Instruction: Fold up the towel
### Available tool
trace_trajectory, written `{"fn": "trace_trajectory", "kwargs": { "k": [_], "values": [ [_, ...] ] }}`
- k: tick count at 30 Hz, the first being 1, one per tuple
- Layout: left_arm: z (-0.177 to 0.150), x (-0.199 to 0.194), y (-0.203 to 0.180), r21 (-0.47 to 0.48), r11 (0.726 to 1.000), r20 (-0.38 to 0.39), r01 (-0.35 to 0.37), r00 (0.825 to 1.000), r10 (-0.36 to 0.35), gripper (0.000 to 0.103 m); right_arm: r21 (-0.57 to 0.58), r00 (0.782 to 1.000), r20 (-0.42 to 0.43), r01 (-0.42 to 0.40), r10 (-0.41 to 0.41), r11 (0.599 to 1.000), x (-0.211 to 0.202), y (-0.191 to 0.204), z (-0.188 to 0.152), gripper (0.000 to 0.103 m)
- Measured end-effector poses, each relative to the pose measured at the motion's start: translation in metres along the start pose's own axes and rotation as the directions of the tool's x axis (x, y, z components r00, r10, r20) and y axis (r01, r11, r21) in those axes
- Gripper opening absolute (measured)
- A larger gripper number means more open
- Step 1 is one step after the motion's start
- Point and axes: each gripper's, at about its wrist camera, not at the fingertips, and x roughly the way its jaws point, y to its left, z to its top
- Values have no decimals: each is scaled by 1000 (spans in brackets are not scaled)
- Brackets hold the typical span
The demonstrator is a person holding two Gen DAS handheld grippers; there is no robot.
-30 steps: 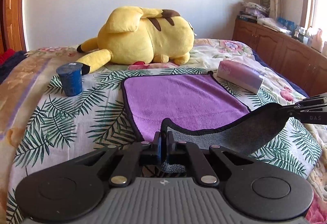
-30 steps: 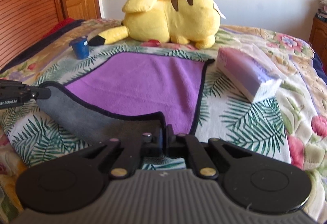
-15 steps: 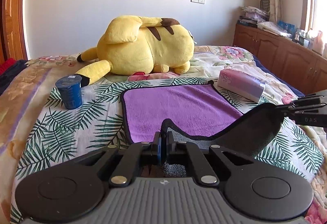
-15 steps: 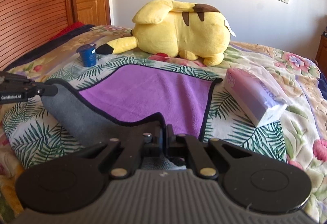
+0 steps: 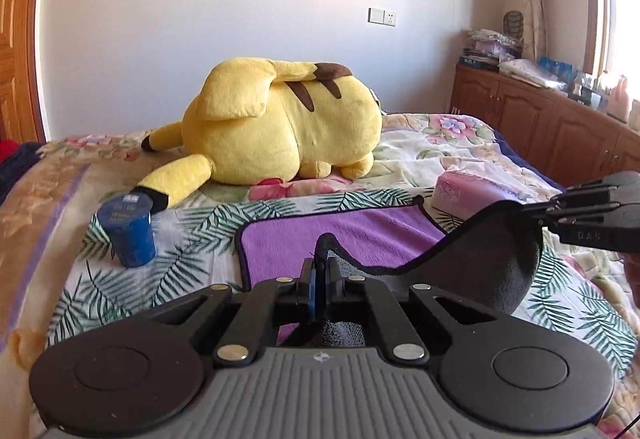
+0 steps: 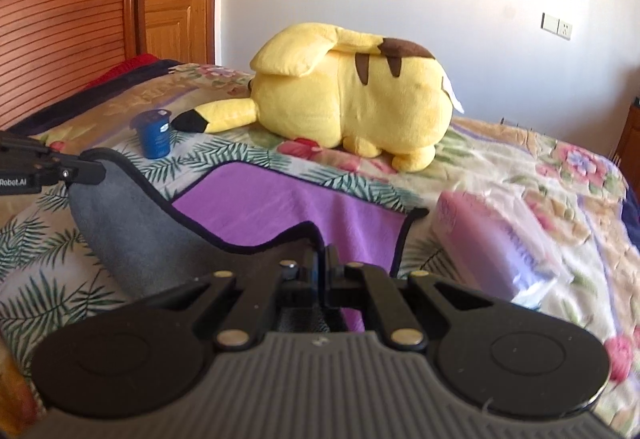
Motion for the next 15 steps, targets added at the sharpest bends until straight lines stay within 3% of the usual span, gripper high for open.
{"fn": "trace_trajectory", "kwargs": {
  "k": [15],
  "values": [
    [40,33,-2,61,997,69,-38,997,34,0,-33,998,31,59,-58,998,27,-27,26,3]
  ]
}}
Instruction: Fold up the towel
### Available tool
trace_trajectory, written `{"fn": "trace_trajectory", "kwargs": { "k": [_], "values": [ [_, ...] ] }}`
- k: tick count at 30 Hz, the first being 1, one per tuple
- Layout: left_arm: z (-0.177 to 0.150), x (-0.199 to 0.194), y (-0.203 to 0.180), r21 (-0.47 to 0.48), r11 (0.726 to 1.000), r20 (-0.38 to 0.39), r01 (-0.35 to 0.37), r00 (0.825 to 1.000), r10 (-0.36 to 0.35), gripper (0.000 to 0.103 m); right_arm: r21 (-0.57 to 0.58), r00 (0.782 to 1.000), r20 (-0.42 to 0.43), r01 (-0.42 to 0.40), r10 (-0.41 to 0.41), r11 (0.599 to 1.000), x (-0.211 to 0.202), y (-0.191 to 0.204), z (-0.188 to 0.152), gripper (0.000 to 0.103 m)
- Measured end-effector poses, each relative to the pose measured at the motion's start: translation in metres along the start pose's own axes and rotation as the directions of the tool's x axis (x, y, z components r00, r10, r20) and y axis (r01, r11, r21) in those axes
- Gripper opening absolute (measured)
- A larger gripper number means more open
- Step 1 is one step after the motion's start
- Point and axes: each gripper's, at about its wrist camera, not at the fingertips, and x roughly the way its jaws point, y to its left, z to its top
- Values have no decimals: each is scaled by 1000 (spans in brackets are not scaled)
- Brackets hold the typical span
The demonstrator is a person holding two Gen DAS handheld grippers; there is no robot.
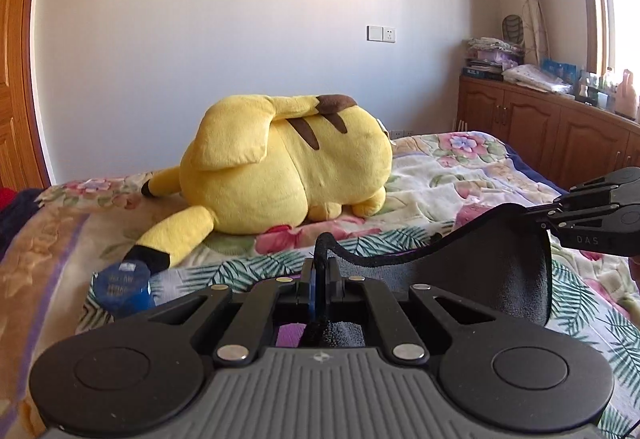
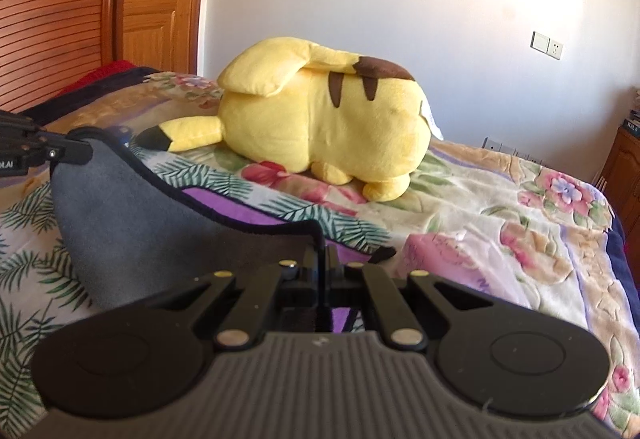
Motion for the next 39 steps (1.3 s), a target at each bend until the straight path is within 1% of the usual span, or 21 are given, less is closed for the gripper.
{"fn": "trace_trajectory", "kwargs": {
  "k": [4,6,16,20,24,28,31,34,39],
  "values": [
    [4,7,3,5,1000,30,-21,999,21,0,-3,999,7,31,-31,1000,9,-6,3,3],
    [4,13,4,2,1000,34,-25,999,25,0,8,999,10,34,-34,999,13,-9,4,3],
    [10,38,17,8,998,46,-61,997,60,0,-13,999,16,42,-41,999,37,-16,8,3],
    [10,53,18,26,994,49,-105,993,103,0,-26,999,20,41,-41,999,50,-20,9,3],
    [6,71,22,14,992,37,-122,992,122,0,-12,1000,-1,25,-25,1000,69,-26,9,3],
    [-2,91,24,22,991,17,-135,991,135,0,-15,1000,-20,21,-21,1000,86,-29,6,3],
    [-7,101,27,18,991,0,-133,991,133,0,-25,999,-37,17,-18,1000,97,-28,1,3],
    [-10,111,27,21,990,-20,-138,990,138,0,-4,997,-75,9,-9,1000,107,-29,-5,3],
    [-16,121,18,49,989,-44,-142,989,144,0,-29,995,-98,21,-24,999,117,-28,-9,3]
  ]
}}
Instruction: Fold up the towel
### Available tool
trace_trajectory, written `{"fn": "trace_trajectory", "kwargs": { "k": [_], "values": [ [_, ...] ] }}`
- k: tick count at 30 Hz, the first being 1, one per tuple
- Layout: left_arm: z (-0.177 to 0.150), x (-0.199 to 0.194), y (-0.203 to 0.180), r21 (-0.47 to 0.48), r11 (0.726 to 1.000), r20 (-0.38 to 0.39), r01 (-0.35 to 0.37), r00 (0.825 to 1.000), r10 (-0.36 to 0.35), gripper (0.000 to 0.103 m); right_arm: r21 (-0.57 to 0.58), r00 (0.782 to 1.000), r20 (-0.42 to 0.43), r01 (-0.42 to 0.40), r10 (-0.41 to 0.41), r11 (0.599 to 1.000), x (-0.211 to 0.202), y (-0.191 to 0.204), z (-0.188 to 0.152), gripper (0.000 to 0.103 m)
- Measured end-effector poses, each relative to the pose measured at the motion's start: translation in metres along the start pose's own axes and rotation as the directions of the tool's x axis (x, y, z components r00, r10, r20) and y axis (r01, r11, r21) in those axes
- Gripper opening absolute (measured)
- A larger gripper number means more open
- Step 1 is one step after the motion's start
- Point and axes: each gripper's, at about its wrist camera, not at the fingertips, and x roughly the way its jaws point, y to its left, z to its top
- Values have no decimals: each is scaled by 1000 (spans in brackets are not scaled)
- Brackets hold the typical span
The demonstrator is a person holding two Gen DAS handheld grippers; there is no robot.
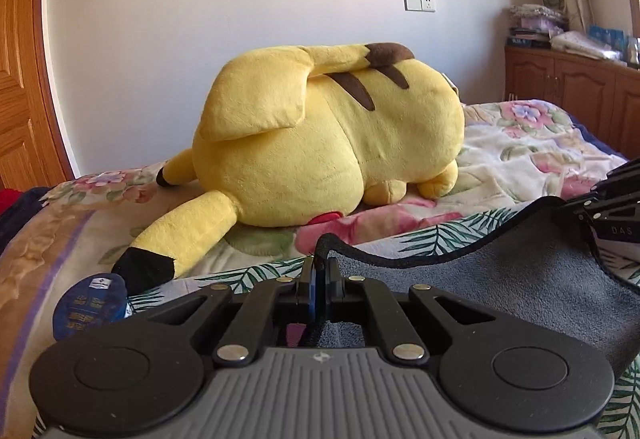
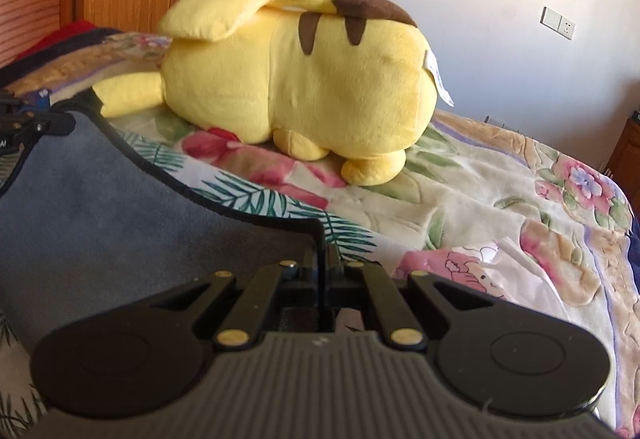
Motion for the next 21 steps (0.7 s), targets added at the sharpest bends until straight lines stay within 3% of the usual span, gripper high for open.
{"fn": "trace_trajectory", "kwargs": {
  "k": [3,4,6,7,8,9,13,21],
  "values": [
    [-2,3,-5,14,1000,-13,-12,1000,12,0,0,1000,-18,8,-8,1000,3,0,-2,4],
    [-3,4,-8,29,999,-20,-16,1000,17,12,3,1000,-26,14,-14,1000,4,0,-2,4],
    [-3,4,-12,59,998,-24,-8,1000,10,29,11,999,-27,45,-45,999,3,0,-4,15],
    [-3,2,-13,63,998,-25,-3,1000,4,37,20,998,-24,60,-60,998,2,-1,-5,28],
    [-3,1,-13,59,998,-26,4,1000,-3,39,32,998,-24,62,-61,998,1,-2,-5,41],
    [-3,0,-12,49,999,-28,12,1000,-10,42,42,998,-25,55,-54,998,0,-3,-6,45],
    [-5,-8,-10,11,999,-53,36,998,-35,57,42,998,-32,48,-47,998,-9,-1,-5,46],
    [-6,-36,-11,-3,998,-78,67,995,-67,67,101,999,-40,-7,11,995,-40,9,-6,46]
  ]
}}
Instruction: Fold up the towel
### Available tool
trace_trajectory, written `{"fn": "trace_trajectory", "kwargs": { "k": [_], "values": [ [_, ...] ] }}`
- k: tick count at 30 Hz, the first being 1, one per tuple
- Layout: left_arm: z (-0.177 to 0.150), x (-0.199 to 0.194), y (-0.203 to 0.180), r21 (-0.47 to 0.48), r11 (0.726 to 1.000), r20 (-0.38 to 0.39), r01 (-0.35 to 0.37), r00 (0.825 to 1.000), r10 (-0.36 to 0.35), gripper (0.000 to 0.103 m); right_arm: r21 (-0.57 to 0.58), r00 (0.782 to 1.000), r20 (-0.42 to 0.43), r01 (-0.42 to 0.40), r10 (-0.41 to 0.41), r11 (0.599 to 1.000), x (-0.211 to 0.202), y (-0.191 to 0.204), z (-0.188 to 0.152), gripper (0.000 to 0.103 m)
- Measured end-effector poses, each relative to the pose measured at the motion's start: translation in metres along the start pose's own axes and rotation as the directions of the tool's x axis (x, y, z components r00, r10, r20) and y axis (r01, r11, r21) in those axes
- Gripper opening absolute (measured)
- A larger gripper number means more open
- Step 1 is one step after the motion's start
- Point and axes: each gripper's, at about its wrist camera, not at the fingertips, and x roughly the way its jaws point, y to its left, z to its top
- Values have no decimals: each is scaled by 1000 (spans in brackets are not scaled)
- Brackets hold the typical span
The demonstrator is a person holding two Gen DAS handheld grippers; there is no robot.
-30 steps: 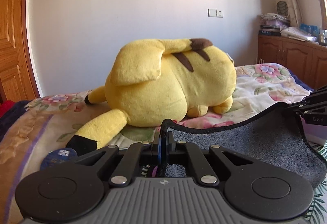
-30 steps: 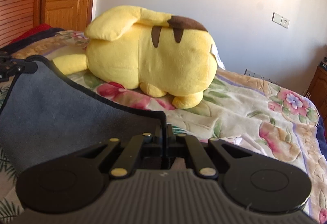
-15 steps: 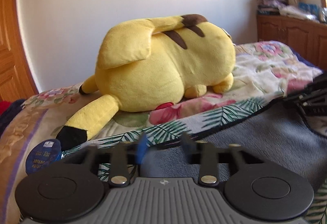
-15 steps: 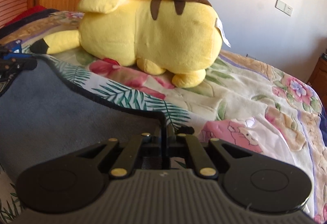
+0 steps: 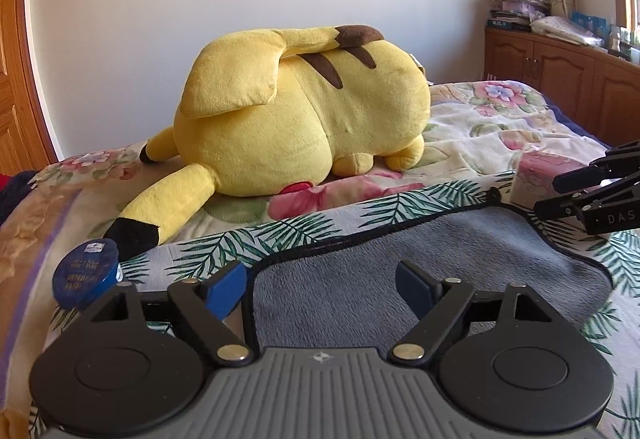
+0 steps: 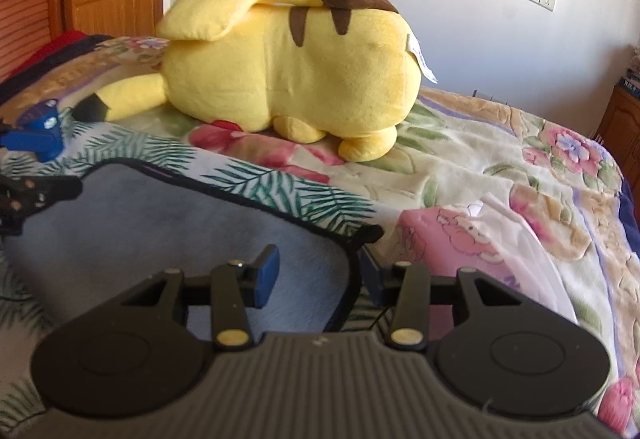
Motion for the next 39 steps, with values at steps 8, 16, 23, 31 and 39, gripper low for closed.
{"fn": "trace_trajectory", "kwargs": {
  "k": [8,16,23,31,39],
  "values": [
    [1,-28,-10,18,1000,-12,4,1000,-4,73,40,999,14,-32,31,999,-31,8,-2,58],
    [9,-55,-22,-3,1000,-10,15,1000,-15,83,66,998,37,-50,47,997,-57,18,1,73],
    [21,-84,-29,12,1000,-6,10,1000,-10,85,71,997,62,-60,56,996,-84,24,3,91],
    [34,-124,-34,-1,1000,18,-5,1000,5,87,86,993,112,-46,36,995,-124,21,7,103],
    [42,-158,-51,22,1000,44,-2,999,1,87,95,991,131,-38,25,995,-156,18,7,103]
  ]
}}
